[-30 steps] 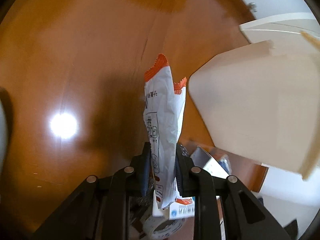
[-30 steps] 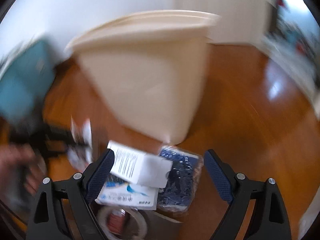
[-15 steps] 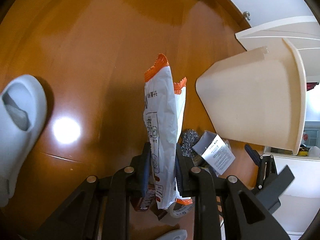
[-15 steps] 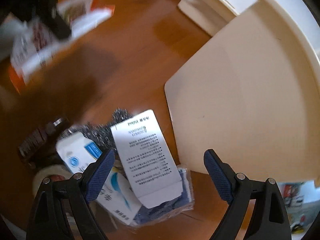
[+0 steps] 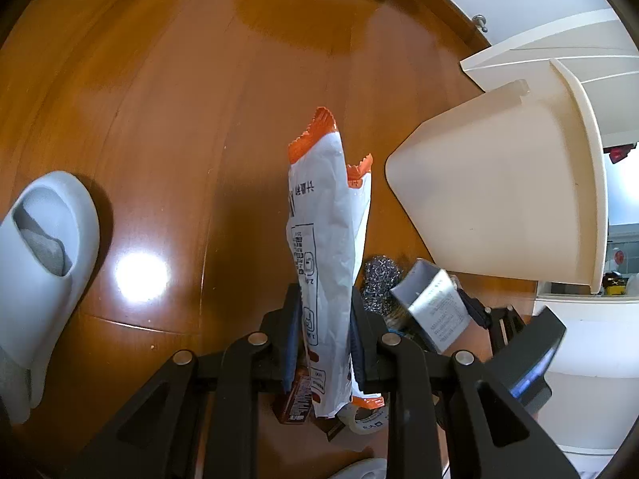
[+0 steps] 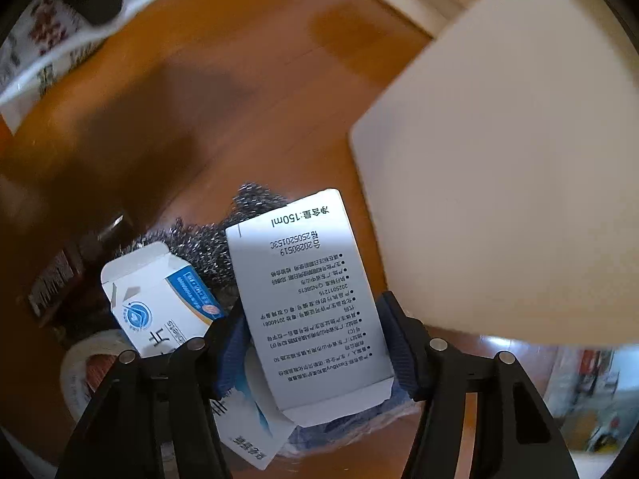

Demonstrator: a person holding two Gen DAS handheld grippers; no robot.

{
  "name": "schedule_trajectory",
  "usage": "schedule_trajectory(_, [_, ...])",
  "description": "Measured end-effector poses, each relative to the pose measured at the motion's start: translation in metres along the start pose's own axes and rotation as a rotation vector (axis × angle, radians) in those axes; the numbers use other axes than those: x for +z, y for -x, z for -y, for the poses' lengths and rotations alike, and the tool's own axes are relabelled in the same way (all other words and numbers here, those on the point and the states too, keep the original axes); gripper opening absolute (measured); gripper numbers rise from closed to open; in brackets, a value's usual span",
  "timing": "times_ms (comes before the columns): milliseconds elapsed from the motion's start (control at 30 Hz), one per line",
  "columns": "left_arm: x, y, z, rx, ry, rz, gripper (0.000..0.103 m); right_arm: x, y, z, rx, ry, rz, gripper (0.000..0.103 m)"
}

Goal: Collect trash
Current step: 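Grasp the white printed carton with the right tool while the left holds the wrapper, then drop the wrapper from the left tool and the carton from the right tool into the wastebasket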

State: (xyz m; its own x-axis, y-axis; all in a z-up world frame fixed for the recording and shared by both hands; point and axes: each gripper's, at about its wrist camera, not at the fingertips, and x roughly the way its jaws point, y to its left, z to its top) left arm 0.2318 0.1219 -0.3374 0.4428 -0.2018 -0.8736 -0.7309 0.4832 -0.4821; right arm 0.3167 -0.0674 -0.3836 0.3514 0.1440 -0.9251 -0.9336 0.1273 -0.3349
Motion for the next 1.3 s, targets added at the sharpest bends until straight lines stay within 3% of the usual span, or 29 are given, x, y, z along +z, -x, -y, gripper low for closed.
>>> schedule_trajectory(100, [0.002, 0.008, 0.006, 0.005, -0.035, 0.029, 0.02, -0.014, 0.025, 0.01, -0.037, -0.136, 0.043, 0.062])
schedule_trajectory(200, [0.006, 0.019, 0.018, 0.007, -0.084, 0.066, 0.02, -0.033, 0.063, 0.024, -0.049, -0.373, 0.125, 0.062])
schedule_trajectory(367, [0.006, 0.038, 0.052, 0.023, -0.222, 0.134, 0.021, -0.081, 0.106, 0.039, 0.02, -0.785, 0.223, 0.062])
schedule_trajectory(500, [-0.003, 0.05, 0.084, 0.045, -0.361, 0.182, 0.021, -0.116, 0.106, 0.036, 0.125, -1.037, 0.232, 0.062])
schedule_trajectory(600, [-0.007, 0.066, 0.116, 0.061, -0.487, 0.242, 0.021, -0.137, 0.098, 0.031, 0.146, -1.161, 0.184, 0.062])
schedule_trajectory(667, [-0.004, 0.078, 0.136, 0.047, -0.538, 0.276, 0.021, -0.147, 0.094, 0.033, 0.144, -1.187, 0.172, 0.062])
schedule_trajectory(867, [0.012, 0.123, 0.215, -0.1, -0.641, 0.391, 0.021, -0.146, 0.117, 0.042, 0.119, -1.214, 0.224, 0.062])
schedule_trajectory(1000, [0.03, 0.115, 0.267, -0.139, -0.731, 0.423, 0.021, -0.148, 0.12, 0.044, 0.119, -1.231, 0.227, 0.062])
schedule_trajectory(1067, [0.038, 0.1, 0.286, -0.11, -0.787, 0.434, 0.021, -0.153, 0.122, 0.045, 0.114, -1.243, 0.23, 0.062])
schedule_trajectory(1167, [0.052, 0.071, 0.301, -0.1, -0.809, 0.38, 0.024, -0.161, 0.129, 0.052, 0.102, -1.259, 0.237, 0.062])
schedule_trajectory(1300, [0.06, 0.049, 0.292, -0.061, -0.788, 0.318, 0.027, -0.165, 0.135, 0.062, 0.076, -1.254, 0.249, 0.062])
